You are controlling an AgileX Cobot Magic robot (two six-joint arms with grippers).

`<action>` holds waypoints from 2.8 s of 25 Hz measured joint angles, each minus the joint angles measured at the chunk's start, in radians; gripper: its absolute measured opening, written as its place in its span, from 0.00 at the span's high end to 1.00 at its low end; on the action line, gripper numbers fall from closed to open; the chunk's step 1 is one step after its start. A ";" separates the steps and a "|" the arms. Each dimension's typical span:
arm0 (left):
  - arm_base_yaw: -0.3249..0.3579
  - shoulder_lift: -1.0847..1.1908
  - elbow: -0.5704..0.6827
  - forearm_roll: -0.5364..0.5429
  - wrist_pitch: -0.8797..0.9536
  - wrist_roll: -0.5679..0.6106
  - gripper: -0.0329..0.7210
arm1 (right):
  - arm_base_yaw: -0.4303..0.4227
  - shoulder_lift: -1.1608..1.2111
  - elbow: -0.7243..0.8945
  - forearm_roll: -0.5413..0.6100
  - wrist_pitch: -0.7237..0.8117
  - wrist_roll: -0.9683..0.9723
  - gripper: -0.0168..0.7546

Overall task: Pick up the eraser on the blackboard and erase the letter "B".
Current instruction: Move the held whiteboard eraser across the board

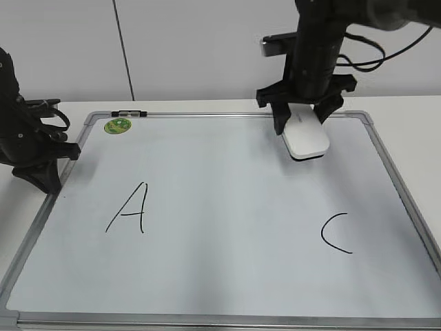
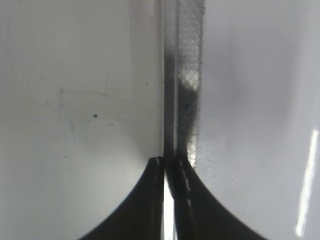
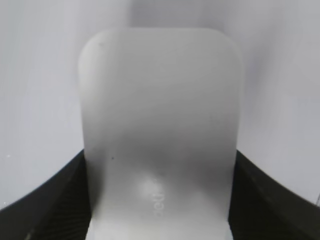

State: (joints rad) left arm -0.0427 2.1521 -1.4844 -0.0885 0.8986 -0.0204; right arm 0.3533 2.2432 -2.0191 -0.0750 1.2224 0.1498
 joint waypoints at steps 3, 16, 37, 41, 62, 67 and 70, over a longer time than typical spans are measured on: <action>0.000 0.000 0.000 0.000 0.000 0.000 0.93 | -0.021 -0.063 0.043 -0.027 0.000 0.016 0.31; 0.000 0.000 0.000 0.000 0.000 0.000 0.93 | -0.235 -0.285 0.438 -0.048 -0.004 0.058 0.31; 0.000 0.000 0.000 -0.002 0.002 0.000 0.93 | -0.338 -0.303 0.533 0.103 -0.105 -0.108 0.31; 0.000 0.000 0.000 -0.002 0.002 0.000 0.93 | -0.338 -0.299 0.533 0.102 -0.128 -0.108 0.31; 0.000 0.000 0.000 -0.002 0.003 0.000 0.93 | -0.338 -0.113 0.405 0.084 -0.139 -0.112 0.31; 0.000 0.000 0.000 -0.002 0.003 0.002 0.93 | -0.338 -0.108 0.405 0.084 -0.137 -0.112 0.31; 0.000 0.000 0.000 -0.004 0.003 0.002 0.93 | -0.338 -0.102 0.403 0.088 -0.131 -0.112 0.31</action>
State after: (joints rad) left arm -0.0427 2.1521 -1.4844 -0.0920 0.9015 -0.0187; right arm 0.0150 2.1413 -1.6163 0.0133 1.0914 0.0381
